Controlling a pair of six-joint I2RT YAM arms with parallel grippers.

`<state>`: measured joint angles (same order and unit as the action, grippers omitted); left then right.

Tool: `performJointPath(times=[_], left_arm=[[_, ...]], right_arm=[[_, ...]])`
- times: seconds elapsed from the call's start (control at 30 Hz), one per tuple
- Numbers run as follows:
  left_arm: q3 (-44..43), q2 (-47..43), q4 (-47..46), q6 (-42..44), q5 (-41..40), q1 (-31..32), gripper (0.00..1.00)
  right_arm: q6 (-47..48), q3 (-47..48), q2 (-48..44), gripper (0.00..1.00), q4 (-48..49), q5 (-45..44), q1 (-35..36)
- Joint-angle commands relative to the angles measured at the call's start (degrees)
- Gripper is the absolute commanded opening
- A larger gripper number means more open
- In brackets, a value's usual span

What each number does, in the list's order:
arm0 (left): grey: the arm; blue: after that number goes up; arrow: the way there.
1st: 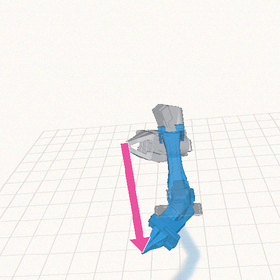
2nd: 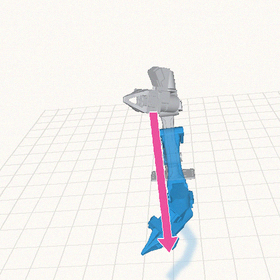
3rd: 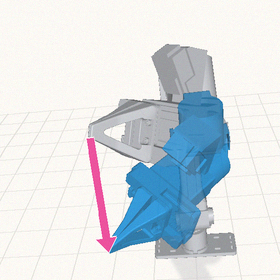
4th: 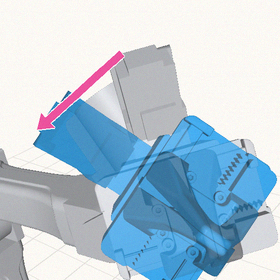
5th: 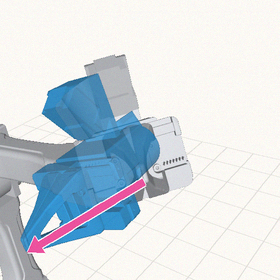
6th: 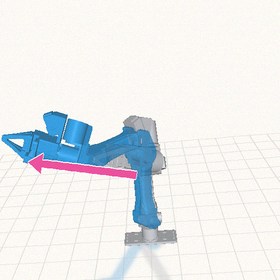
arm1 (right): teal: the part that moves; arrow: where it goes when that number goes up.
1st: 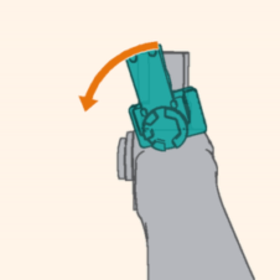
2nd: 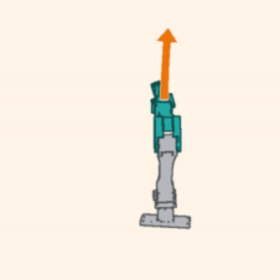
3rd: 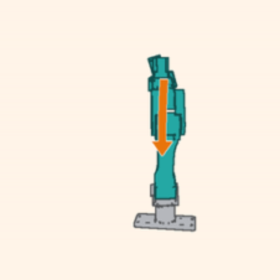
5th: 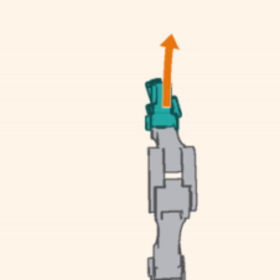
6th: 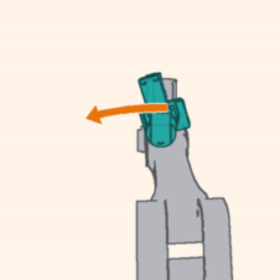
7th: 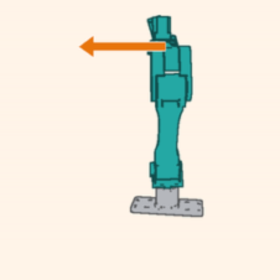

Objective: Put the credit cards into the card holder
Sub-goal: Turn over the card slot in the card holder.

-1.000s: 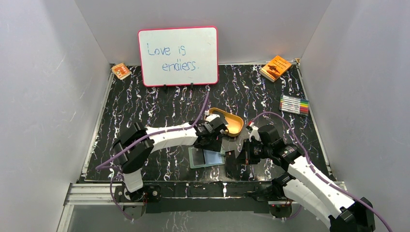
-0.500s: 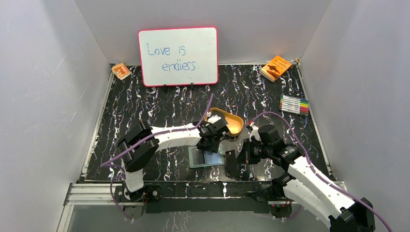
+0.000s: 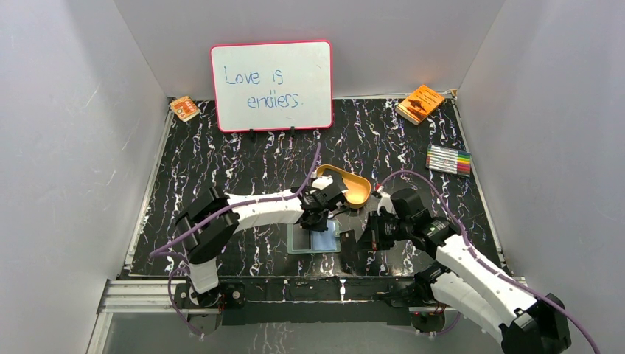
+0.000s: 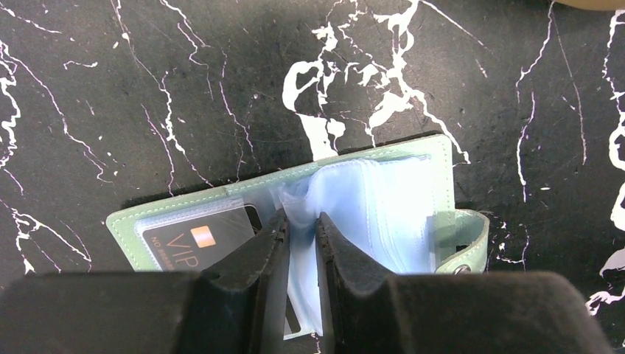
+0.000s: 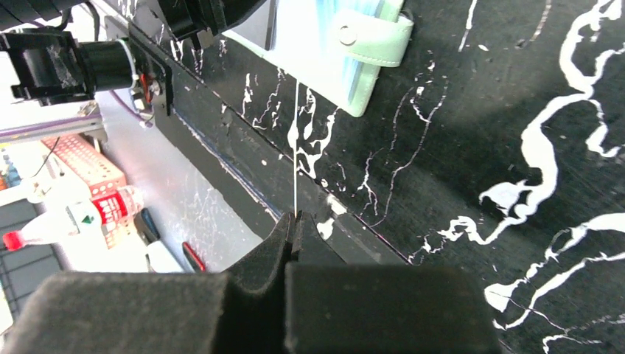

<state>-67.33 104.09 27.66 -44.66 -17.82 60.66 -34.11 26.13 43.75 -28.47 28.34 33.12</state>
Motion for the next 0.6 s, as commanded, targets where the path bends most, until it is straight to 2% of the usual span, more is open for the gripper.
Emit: performJointPath(times=[0.0, 0.2, 0.37, 0.57], left_arm=[[2.9, -1.8, 3.4, -1.1, -1.3, 0.3, 0.15], [3.6, -2.5, 2.9, -2.0, -1.3, 0.3, 0.12], [5.2, -4.7, 0.7, -2.4, -1.3, 0.3, 0.08], [8.4, -8.0, -2.0, -2.5, -2.0, 0.3, 0.0]], right_arm=[[-1.0, 2.1, 2.9, 0.0, 6.4, 6.5, 0.3], [-0.6, 4.0, 10.6, 0.0, 10.7, 9.9, 0.4], [6.9, 9.8, 24.0, 0.0, 10.3, 9.0, 0.6], [9.2, 11.7, 28.9, 0.0, 10.3, 8.9, 0.6]])
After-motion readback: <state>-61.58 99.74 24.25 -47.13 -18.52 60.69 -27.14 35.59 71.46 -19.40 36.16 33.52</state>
